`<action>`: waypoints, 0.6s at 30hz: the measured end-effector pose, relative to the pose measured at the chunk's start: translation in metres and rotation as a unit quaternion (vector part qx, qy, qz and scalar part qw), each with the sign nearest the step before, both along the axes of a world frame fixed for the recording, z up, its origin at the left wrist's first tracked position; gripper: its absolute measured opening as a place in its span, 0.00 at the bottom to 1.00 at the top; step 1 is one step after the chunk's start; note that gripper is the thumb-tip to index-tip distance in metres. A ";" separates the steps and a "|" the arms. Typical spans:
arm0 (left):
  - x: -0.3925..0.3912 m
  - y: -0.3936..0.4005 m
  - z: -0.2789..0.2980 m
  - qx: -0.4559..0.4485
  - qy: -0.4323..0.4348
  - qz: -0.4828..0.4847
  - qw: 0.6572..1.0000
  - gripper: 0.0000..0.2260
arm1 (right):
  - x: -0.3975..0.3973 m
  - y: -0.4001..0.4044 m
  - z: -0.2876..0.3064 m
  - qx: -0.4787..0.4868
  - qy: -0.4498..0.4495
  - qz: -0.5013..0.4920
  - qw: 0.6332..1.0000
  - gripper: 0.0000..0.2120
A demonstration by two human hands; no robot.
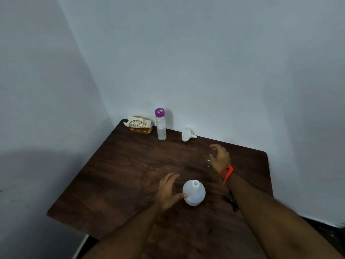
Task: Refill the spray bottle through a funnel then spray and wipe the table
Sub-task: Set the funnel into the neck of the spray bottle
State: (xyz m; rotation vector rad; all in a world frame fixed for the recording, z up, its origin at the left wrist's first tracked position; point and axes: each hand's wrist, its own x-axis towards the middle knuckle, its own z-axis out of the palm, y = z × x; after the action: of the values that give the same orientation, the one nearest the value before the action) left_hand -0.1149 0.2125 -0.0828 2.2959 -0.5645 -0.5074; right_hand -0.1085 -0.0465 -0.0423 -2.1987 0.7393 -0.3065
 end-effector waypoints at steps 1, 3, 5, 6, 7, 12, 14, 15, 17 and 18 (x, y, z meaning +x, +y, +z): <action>-0.001 -0.003 -0.002 -0.003 0.004 -0.004 1.000 0.40 | 0.009 -0.002 0.000 0.002 0.000 0.013 1.000 0.20; -0.002 -0.011 -0.005 -0.006 0.008 -0.016 1.000 0.40 | 0.025 -0.005 -0.001 0.011 -0.003 0.028 1.000 0.20; -0.003 -0.021 -0.008 -0.015 0.003 -0.026 1.000 0.41 | 0.039 -0.005 0.002 0.020 0.006 0.043 0.999 0.21; -0.003 -0.026 -0.008 -0.020 0.000 -0.029 0.999 0.41 | 0.046 -0.004 0.004 0.017 0.010 0.053 0.998 0.21; -0.004 -0.031 -0.009 -0.024 -0.006 -0.033 0.999 0.41 | 0.053 -0.004 0.006 0.013 0.013 0.064 0.998 0.22; 0.001 -0.046 -0.023 -0.049 -0.023 -0.064 0.996 0.31 | 0.086 -0.002 0.004 0.010 0.067 0.119 0.991 0.22; 0.004 -0.049 -0.027 -0.058 -0.014 -0.066 0.996 0.26 | 0.096 0.001 0.000 0.015 0.084 0.136 0.987 0.22; 0.006 -0.049 -0.028 -0.063 -0.005 -0.058 0.996 0.25 | 0.101 0.002 -0.001 0.017 0.087 0.143 0.986 0.22; 0.014 -0.053 -0.026 -0.069 0.007 -0.037 0.997 0.25 | 0.112 0.001 -0.007 0.014 0.100 0.158 0.982 0.22; 0.019 -0.055 -0.025 -0.072 0.008 -0.028 0.997 0.25 | 0.117 0.001 -0.010 0.011 0.111 0.166 0.980 0.23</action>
State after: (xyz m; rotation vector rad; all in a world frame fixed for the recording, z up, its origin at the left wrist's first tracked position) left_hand -0.0958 0.1579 -0.1082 2.1421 -0.6387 -0.4956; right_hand 0.0087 -0.0456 -0.0526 -2.3122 0.4754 0.1154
